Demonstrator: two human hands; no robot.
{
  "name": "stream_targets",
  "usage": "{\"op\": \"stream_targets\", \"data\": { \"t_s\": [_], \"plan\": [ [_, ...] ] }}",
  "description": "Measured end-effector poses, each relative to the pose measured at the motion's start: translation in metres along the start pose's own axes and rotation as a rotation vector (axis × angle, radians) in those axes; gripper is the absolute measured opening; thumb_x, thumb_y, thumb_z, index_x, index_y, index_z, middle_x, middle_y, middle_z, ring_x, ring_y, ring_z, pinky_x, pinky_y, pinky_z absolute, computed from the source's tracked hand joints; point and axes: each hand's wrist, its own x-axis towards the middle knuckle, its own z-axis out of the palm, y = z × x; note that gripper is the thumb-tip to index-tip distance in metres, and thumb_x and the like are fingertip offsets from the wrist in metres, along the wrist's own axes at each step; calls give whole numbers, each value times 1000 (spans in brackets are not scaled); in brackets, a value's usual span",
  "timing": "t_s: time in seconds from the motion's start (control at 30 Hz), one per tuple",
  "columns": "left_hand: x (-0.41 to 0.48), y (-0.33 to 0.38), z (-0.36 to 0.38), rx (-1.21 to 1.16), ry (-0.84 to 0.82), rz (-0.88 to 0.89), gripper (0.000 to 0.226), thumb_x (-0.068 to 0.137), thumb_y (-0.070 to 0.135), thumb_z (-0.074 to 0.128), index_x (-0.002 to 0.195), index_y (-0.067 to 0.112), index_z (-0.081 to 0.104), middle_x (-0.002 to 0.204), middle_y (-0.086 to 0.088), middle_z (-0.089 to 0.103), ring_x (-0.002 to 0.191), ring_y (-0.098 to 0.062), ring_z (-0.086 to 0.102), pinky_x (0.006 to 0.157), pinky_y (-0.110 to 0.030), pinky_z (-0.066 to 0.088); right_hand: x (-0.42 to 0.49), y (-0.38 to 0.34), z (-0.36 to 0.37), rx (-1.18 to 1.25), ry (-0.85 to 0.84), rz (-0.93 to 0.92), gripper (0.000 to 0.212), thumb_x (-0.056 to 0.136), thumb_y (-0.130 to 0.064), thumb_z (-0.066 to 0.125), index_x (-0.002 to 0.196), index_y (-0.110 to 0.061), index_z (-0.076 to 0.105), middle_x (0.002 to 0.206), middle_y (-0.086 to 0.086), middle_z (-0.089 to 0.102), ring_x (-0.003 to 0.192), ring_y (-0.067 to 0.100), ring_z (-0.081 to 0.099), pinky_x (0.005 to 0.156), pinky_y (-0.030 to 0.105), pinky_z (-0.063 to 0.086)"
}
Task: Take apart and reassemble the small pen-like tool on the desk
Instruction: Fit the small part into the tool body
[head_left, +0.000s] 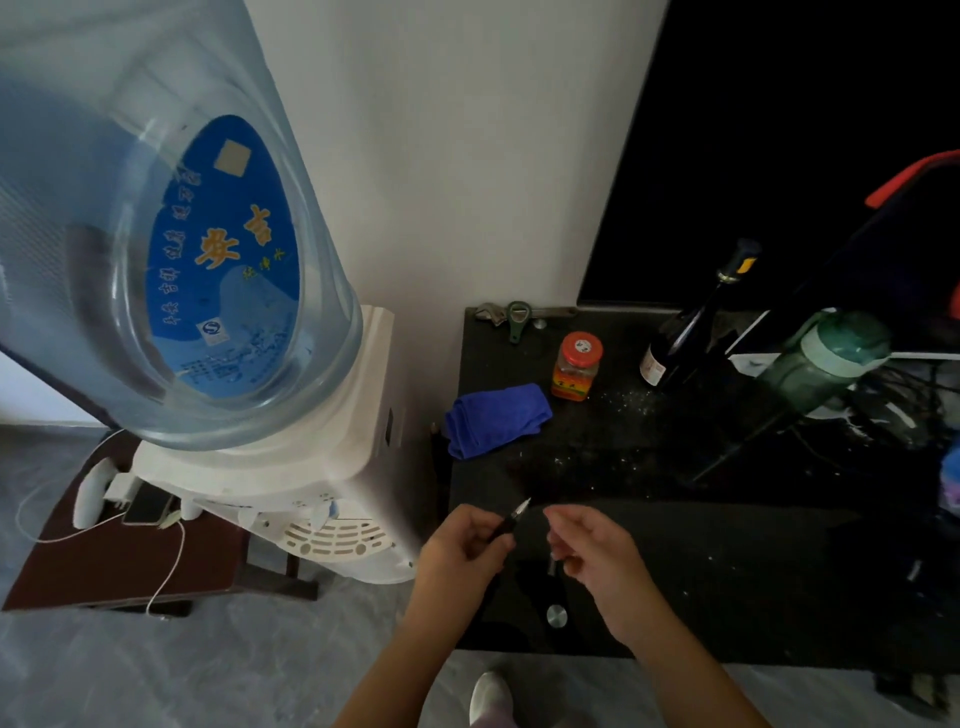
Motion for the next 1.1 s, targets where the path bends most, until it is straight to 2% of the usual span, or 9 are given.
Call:
{"op": "stream_targets", "data": {
  "t_s": [0.13, 0.23, 0.4, 0.53, 0.7, 0.83, 0.93, 1.0, 1.1],
  "plan": [
    [-2, 9, 8, 101, -31, 86, 19, 76, 12, 68, 72, 28, 59, 63, 7, 62, 56, 4, 57, 57, -10, 47, -12, -11, 9, 56, -7, -25, 9, 83, -17, 60, 86, -10, 65, 67, 1, 58, 65, 13, 51, 63, 26, 41],
    [-6, 13, 13, 156, -48, 150, 21, 76, 11, 68, 73, 29, 57, 63, 7, 59, 57, 1, 53, 57, -10, 44, -16, -15, 9, 37, 15, -49, 10, 82, -18, 61, 78, -8, 62, 61, 2, 55, 61, 14, 48, 61, 28, 40],
    [-11, 16, 17, 137, -83, 156, 28, 78, 9, 67, 70, 34, 57, 65, 9, 62, 61, 7, 59, 59, -8, 46, -21, -10, 6, 93, 49, -96, 16, 82, -13, 61, 66, -9, 60, 55, 2, 53, 59, 16, 47, 68, 32, 42],
    [-11, 17, 18, 125, -113, 150, 26, 79, 7, 64, 72, 31, 57, 64, 7, 65, 62, 5, 62, 60, -7, 47, -20, -5, 4, 154, 42, -102, 20, 81, -14, 62, 61, -11, 58, 51, 1, 51, 59, 17, 48, 73, 38, 44],
    [-10, 21, 19, 45, -166, 131, 21, 83, 3, 59, 75, 23, 58, 56, 6, 65, 54, 2, 60, 57, -9, 45, -18, -8, 3, 248, -8, -99, 25, 82, -8, 59, 58, -11, 54, 49, 2, 47, 55, 16, 46, 73, 37, 45],
    [-10, 27, 18, -131, -251, 29, 23, 89, 5, 48, 71, 14, 58, 49, 4, 61, 38, -3, 43, 42, -13, 35, -17, -13, 1, 273, -53, -125, 28, 84, -6, 55, 57, -11, 52, 51, 3, 44, 55, 16, 43, 68, 34, 42],
    [-11, 32, 16, -213, -313, -21, 25, 93, 8, 42, 73, 9, 56, 49, 3, 60, 36, -4, 37, 39, -12, 32, -17, -19, 0, 228, -83, -160, 28, 84, -6, 54, 57, -12, 54, 51, 1, 44, 52, 12, 42, 63, 29, 40],
    [-9, 34, 12, -172, -338, 20, 20, 92, 9, 44, 76, 12, 56, 56, 2, 64, 39, -5, 43, 42, -12, 37, -18, -22, -2, 196, -88, -176, 26, 84, -7, 55, 59, -12, 56, 50, -1, 46, 52, 11, 42, 60, 27, 39],
    [-4, 31, 9, 22, -327, 120, 10, 85, 15, 59, 84, 25, 60, 75, 3, 66, 62, -6, 59, 63, -18, 50, -20, -24, -5, 194, -89, -177, 22, 82, -8, 57, 61, -14, 61, 54, -1, 52, 57, 13, 46, 65, 29, 41]
  ]
}}
